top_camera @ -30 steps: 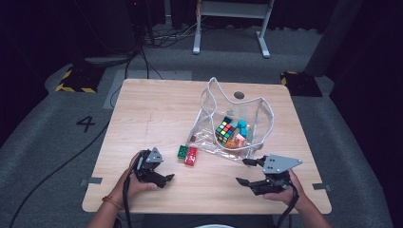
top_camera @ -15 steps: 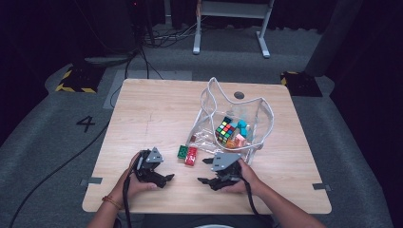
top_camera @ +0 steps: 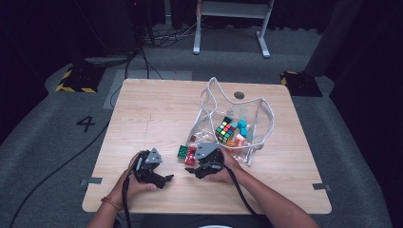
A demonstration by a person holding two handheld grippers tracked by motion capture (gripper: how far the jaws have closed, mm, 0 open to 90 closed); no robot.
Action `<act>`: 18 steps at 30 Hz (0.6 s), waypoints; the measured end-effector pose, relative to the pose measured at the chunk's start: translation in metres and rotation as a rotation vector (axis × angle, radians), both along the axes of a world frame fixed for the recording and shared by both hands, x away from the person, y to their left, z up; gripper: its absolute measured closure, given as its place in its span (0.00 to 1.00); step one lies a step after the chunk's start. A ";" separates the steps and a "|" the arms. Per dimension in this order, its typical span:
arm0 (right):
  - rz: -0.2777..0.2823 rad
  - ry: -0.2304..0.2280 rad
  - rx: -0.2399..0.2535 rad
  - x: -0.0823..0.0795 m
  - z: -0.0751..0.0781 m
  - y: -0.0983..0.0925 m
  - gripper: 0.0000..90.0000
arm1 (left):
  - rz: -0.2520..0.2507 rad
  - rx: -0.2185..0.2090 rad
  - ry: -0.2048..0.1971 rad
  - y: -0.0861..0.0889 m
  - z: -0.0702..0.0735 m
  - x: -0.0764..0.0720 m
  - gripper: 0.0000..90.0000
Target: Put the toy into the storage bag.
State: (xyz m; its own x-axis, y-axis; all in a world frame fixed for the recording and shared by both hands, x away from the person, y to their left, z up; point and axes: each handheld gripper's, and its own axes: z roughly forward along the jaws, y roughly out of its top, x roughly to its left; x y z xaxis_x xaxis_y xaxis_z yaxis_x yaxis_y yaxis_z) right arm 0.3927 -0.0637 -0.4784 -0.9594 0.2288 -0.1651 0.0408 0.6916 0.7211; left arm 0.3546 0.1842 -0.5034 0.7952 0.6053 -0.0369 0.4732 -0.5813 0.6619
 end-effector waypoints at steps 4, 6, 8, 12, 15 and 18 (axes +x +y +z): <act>-0.009 0.027 0.018 0.006 -0.004 0.006 0.37 | 0.000 0.005 -0.010 0.001 0.000 -0.001 0.06; -0.006 0.037 0.019 0.007 -0.006 0.009 0.37 | 0.000 0.000 -0.001 0.001 0.000 -0.001 0.06; -0.010 0.049 0.021 0.008 -0.007 0.010 0.38 | 0.000 0.000 -0.002 0.001 0.000 -0.001 0.06; -0.005 0.048 0.027 0.008 -0.009 0.011 0.38 | -0.001 -0.002 0.001 0.001 0.000 -0.001 0.06; -0.002 0.067 0.032 0.005 -0.009 0.011 0.39 | 0.000 -0.001 -0.001 0.001 0.000 -0.001 0.06; 0.019 0.074 0.009 0.002 -0.012 0.010 0.39 | -0.001 -0.001 0.000 0.001 0.000 -0.001 0.06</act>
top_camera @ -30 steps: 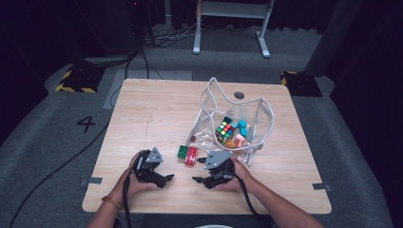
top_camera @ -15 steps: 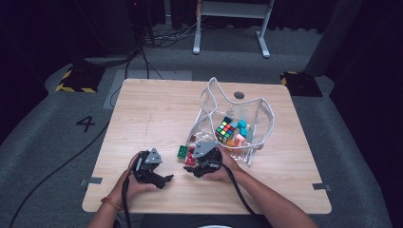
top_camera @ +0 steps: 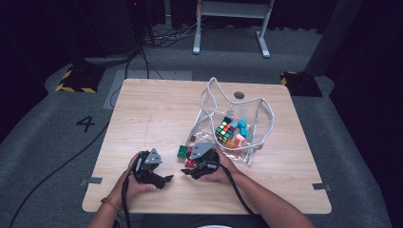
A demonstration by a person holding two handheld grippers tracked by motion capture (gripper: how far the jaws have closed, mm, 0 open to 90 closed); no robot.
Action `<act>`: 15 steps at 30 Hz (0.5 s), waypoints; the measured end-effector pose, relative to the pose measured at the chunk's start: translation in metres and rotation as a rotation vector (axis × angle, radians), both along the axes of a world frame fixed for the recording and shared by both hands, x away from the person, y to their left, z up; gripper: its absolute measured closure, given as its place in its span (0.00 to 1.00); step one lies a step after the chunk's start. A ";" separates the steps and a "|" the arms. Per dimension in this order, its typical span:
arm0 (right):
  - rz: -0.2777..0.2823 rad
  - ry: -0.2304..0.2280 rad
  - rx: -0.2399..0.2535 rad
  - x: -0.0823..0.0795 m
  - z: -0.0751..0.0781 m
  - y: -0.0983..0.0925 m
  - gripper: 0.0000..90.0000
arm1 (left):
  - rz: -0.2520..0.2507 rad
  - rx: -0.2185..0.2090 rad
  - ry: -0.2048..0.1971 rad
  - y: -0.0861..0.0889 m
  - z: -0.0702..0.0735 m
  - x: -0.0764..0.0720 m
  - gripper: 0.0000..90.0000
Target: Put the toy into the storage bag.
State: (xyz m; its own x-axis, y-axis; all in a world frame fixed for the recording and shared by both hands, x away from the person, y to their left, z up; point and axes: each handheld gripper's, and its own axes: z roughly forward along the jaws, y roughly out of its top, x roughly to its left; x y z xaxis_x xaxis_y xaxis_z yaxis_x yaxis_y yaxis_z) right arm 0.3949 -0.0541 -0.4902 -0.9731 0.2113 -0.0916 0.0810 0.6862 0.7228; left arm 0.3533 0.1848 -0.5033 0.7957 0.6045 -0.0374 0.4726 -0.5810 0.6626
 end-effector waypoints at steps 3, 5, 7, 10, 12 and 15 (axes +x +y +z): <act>0.016 0.008 -0.025 -0.002 -0.007 -0.001 0.42 | 0.000 0.001 -0.001 0.000 0.000 0.000 0.06; 0.023 0.032 -0.009 -0.003 -0.008 -0.004 0.48 | 0.000 0.000 0.001 0.000 0.000 0.000 0.06; 0.028 0.042 -0.007 -0.005 -0.007 -0.006 0.55 | 0.000 0.002 -0.001 0.000 0.000 0.000 0.06; 0.045 0.046 0.002 -0.012 -0.007 -0.009 0.65 | -0.001 0.000 0.000 0.000 0.000 0.000 0.06; 0.049 0.051 -0.002 -0.015 -0.007 -0.011 0.65 | -0.001 0.000 0.000 0.000 0.000 0.000 0.06; 0.069 0.044 0.009 -0.020 -0.005 -0.018 0.65 | -0.001 0.000 0.000 0.000 0.000 0.000 0.06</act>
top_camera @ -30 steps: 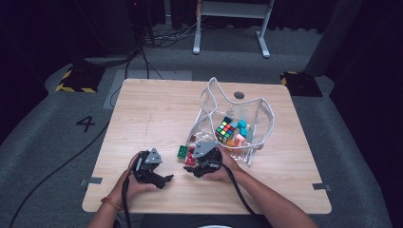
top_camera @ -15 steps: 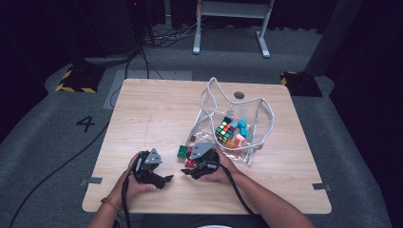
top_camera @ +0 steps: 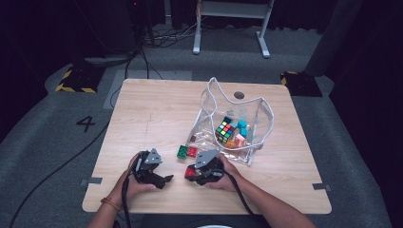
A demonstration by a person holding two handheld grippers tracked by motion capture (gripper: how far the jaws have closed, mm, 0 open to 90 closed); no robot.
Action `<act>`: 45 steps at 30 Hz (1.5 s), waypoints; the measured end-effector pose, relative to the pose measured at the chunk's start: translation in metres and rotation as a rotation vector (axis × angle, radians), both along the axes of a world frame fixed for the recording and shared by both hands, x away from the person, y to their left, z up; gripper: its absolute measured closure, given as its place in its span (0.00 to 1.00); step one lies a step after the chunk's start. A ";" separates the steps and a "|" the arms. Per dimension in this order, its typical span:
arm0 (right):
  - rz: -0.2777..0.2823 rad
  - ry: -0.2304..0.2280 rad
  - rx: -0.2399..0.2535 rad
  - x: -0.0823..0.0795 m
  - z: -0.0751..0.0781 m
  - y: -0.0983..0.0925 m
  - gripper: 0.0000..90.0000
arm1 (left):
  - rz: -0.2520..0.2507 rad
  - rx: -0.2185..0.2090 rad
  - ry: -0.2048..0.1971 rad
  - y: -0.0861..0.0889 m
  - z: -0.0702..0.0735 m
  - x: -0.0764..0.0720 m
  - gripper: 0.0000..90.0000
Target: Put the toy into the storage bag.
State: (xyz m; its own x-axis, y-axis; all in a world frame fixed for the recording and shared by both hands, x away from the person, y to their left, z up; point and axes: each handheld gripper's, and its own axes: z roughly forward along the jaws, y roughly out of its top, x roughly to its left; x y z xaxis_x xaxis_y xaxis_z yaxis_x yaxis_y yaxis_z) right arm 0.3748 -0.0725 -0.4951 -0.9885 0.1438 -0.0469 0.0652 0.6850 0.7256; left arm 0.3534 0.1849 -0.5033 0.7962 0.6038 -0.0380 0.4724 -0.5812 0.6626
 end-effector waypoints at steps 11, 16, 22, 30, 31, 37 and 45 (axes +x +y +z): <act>-0.069 0.002 0.024 -0.014 0.017 -0.059 0.66 | 0.001 0.003 -0.004 0.000 0.000 0.000 0.06; -0.128 0.014 0.018 -0.019 0.021 -0.091 0.66 | -0.002 0.007 -0.012 0.000 0.000 0.001 0.06; -0.175 -0.037 0.039 -0.023 0.027 -0.132 0.66 | -0.002 0.004 -0.008 0.000 0.000 0.001 0.06; -0.264 -0.027 0.055 -0.028 0.034 -0.172 0.66 | -0.002 0.004 -0.009 0.000 0.000 0.001 0.06; -0.278 -0.021 0.050 -0.029 0.035 -0.175 0.66 | -0.002 0.004 -0.009 0.000 0.000 0.001 0.06; -0.324 -0.019 0.042 -0.027 0.039 -0.203 0.66 | 0.001 0.005 -0.008 0.000 0.000 0.001 0.06; -0.427 -0.047 0.078 -0.017 0.061 -0.241 0.66 | 0.000 0.005 -0.008 0.000 0.000 0.001 0.06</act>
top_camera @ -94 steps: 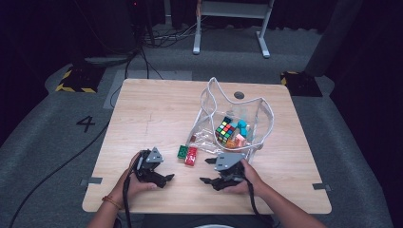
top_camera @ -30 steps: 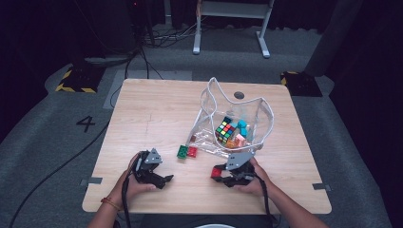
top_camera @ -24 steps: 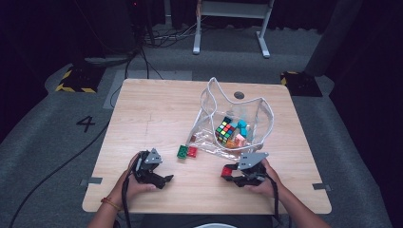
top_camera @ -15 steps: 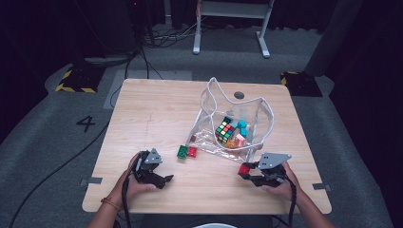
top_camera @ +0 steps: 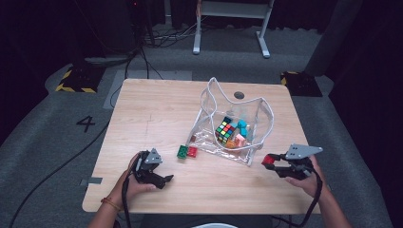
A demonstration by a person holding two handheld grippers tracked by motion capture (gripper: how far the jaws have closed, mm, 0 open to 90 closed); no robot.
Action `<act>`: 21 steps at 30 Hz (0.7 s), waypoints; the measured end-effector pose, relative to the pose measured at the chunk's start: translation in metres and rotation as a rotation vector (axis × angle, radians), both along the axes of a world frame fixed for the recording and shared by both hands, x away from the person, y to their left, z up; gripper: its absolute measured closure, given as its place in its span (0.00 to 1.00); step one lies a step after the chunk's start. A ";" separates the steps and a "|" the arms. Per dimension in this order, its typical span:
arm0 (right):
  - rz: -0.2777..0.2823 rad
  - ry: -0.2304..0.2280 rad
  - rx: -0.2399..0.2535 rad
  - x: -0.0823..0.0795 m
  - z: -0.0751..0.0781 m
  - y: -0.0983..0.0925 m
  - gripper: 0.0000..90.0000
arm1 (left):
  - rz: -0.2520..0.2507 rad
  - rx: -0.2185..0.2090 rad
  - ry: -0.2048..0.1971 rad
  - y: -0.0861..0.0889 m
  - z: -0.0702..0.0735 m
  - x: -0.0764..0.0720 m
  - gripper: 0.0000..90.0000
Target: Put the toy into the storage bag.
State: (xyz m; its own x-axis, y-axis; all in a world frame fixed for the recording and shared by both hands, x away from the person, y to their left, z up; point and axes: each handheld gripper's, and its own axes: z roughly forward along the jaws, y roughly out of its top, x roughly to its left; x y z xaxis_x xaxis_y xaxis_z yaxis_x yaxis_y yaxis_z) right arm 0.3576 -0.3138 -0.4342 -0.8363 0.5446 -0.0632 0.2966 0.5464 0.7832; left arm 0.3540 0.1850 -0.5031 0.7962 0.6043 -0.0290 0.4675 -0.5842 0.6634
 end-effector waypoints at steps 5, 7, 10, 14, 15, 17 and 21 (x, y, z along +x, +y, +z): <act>-0.053 -0.037 0.008 0.007 0.022 -0.016 0.66 | 0.000 0.000 0.000 0.000 0.000 0.000 0.06; -0.076 -0.059 0.025 0.013 0.034 -0.022 0.66 | 0.000 0.001 0.000 0.000 0.000 0.000 0.06; -0.094 -0.091 0.065 0.021 0.051 -0.029 0.66 | 0.000 0.000 0.000 0.000 0.000 0.000 0.06; -0.108 -0.133 0.070 0.033 0.075 -0.031 0.66 | 0.000 0.001 -0.002 0.000 0.000 0.000 0.06; -0.106 -0.138 0.068 0.035 0.079 -0.030 0.66 | 0.000 0.001 -0.002 0.000 0.000 0.000 0.06; -0.106 -0.149 0.066 0.038 0.085 -0.027 0.66 | -0.001 -0.001 0.001 0.000 0.000 0.000 0.06; -0.099 -0.165 0.071 0.048 0.100 -0.017 0.66 | 0.000 0.001 -0.002 0.000 0.000 0.000 0.06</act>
